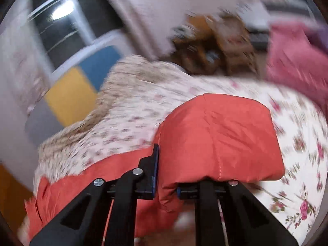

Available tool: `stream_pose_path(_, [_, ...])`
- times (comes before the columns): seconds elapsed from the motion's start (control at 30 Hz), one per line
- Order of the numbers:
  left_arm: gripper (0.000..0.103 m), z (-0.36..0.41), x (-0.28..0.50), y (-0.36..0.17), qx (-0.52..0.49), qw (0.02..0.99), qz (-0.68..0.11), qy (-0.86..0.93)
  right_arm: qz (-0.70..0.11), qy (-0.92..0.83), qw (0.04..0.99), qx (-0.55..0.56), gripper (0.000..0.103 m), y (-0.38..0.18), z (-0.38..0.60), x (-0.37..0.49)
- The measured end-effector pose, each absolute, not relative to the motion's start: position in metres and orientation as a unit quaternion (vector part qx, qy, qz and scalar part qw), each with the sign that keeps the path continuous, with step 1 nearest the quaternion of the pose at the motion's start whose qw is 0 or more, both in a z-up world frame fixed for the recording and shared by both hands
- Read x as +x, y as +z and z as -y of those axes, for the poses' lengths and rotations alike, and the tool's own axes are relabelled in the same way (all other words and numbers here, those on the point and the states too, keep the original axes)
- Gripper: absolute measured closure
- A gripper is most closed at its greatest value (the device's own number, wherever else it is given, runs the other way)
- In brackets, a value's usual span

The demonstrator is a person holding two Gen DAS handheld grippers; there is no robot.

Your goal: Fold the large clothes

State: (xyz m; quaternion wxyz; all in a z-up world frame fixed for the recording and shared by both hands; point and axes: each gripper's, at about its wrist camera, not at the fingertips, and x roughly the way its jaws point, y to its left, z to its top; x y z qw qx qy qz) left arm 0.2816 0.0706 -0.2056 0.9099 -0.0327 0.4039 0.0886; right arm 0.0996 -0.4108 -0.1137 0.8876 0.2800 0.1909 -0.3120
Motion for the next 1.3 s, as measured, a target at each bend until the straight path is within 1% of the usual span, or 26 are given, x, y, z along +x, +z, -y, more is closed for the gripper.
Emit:
stream_pose_path(0.13, [0.003,-0.071,0.28,-0.205,-0.033,0.911,-0.4,0.09,-0.2,-0.255,0.932,0.164,0.091,-0.099,0.344,0.138])
stream_pose_path(0.3, [0.003,-0.071,0.279,-0.205,-0.031,0.913,-0.396,0.093,-0.195,-0.18,0.963,0.036,0.092,-0.098,0.263,0.175])
stream_pose_path(0.47, [0.003,-0.07,0.279,-0.206,-0.028,0.914,-0.392,0.096,-0.201,-0.114,0.972,-0.041,0.094,-0.118,0.205,0.204])
stream_pose_path(0.67, [0.003,-0.069,0.278,-0.206,-0.024,0.916,-0.389,0.099,-0.199,-0.024,0.968,-0.149,0.096,-0.143,0.144,0.215])
stream_pose_path(0.9, [0.003,-0.067,0.278,-0.206,-0.018,0.917,-0.385,0.105,-0.198,0.087,0.954,-0.206,0.096,-0.155,0.099,0.227])
stream_pose_path(1.03, [0.003,-0.067,0.278,-0.205,-0.017,0.917,-0.384,0.106,-0.232,0.16,0.932,-0.23,0.096,-0.172,0.069,0.241])
stream_pose_path(1.1, [0.003,-0.067,0.278,-0.205,-0.017,0.917,-0.384,0.106,-0.269,0.178,0.907,-0.269,0.09,-0.194,0.052,0.252])
stream_pose_path(1.13, [0.003,-0.068,0.278,-0.205,-0.018,0.917,-0.384,0.106,-0.272,0.171,0.901,-0.293,0.088,-0.203,0.047,0.254])
stream_pose_path(1.23, [0.003,-0.067,0.278,-0.205,-0.017,0.917,-0.384,0.106,-0.27,0.161,0.896,-0.315,0.083,-0.208,0.046,0.258])
stream_pose_path(1.3, [0.003,-0.067,0.278,-0.205,-0.018,0.917,-0.384,0.106,-0.267,0.155,0.899,-0.31,0.061,-0.203,0.054,0.255])
